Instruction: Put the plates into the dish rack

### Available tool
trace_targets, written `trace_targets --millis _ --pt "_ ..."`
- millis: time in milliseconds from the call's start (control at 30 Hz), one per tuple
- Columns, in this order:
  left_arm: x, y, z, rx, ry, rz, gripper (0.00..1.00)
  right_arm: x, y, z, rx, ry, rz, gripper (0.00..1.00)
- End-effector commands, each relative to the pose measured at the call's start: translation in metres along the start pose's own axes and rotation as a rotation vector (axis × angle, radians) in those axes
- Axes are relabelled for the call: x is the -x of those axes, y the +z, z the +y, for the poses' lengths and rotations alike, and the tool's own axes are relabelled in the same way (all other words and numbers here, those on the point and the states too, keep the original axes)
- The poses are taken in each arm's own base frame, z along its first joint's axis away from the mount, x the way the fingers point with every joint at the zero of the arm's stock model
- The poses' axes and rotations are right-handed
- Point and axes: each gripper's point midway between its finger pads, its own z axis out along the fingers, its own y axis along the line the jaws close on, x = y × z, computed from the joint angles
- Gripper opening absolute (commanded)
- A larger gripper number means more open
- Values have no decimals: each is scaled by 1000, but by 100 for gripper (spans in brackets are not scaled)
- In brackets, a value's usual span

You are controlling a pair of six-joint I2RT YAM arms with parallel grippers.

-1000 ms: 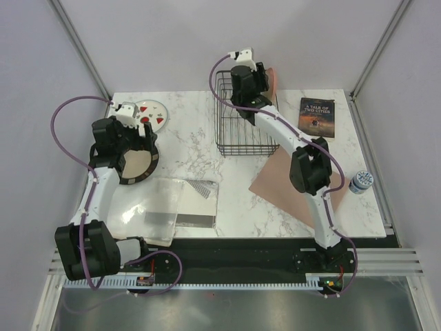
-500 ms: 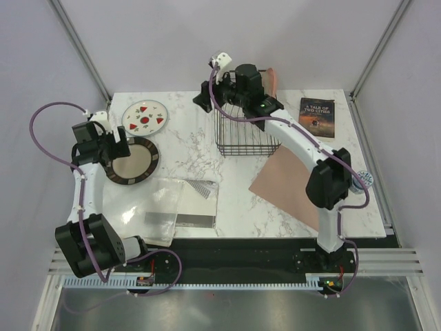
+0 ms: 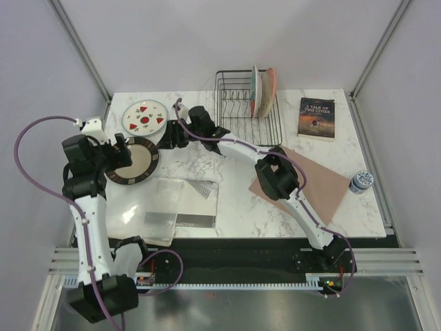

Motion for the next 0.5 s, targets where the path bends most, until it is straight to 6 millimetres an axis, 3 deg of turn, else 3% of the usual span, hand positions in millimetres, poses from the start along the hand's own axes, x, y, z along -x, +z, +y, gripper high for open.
trace_targets --millis 0,300,467 --pt "13 -52 -30 -106 -32 -105 100 10 18 11 -16 48 -73 67" --pt "16 -89 -45 -144 -56 -140 100 -23 45 -33 -201 87 -85 61" --pt "25 -99 -48 -154 -37 -169 100 -40 55 -39 -255 110 -77 59"
